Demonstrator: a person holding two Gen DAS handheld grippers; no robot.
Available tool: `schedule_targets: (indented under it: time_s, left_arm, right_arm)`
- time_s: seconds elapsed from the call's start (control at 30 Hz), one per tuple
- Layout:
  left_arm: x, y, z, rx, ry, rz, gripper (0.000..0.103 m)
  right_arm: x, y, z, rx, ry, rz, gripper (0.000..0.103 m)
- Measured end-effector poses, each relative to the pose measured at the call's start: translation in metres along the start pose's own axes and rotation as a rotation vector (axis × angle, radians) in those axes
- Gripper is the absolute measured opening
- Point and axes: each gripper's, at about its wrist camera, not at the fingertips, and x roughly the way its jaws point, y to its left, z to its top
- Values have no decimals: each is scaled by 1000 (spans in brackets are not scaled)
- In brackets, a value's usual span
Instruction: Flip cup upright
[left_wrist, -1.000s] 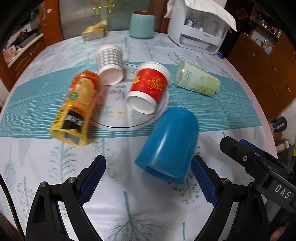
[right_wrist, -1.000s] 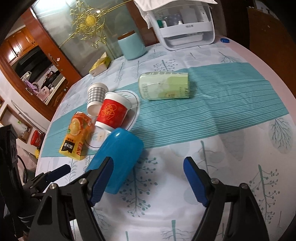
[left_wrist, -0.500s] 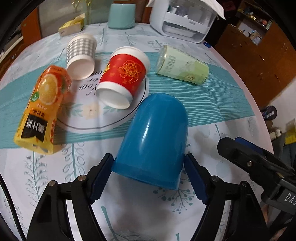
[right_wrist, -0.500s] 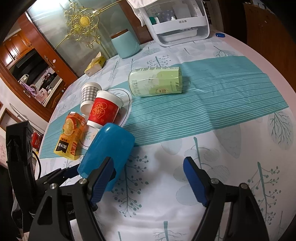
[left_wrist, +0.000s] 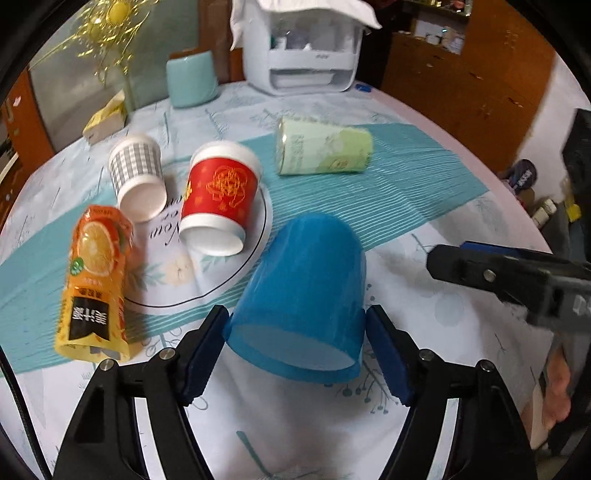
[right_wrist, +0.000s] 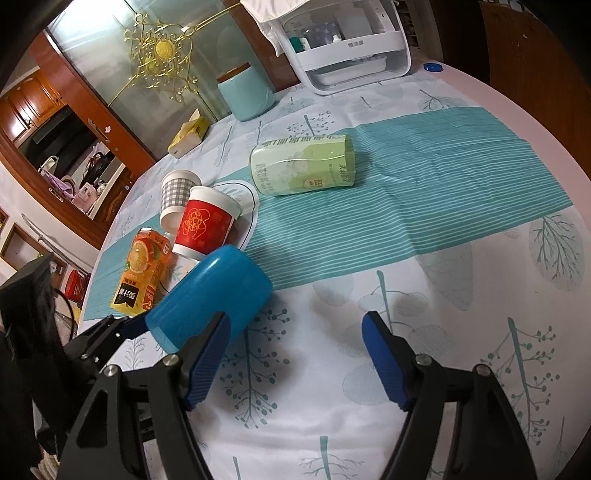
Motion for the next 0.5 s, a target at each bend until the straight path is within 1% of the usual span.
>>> schedule_targets:
  time_s: [0.07, 0.2, 0.43, 0.5]
  left_arm:
    - [-7, 3, -1, 11, -8, -23, 74]
    - [-20, 4, -11, 65, -10, -63, 73]
    - [-35, -10, -42, 177, -1, -180, 73]
    - [-42, -13, -51, 213, -4, -233, 73]
  right_arm:
    - [-2, -1, 0, 1, -4, 1, 74]
    - [-5, -1, -2, -2, -3, 3, 74]
    - [-8, 3, -8, -25, 9, 6, 74]
    - [-7, 5, -11, -36, 21, 10, 74]
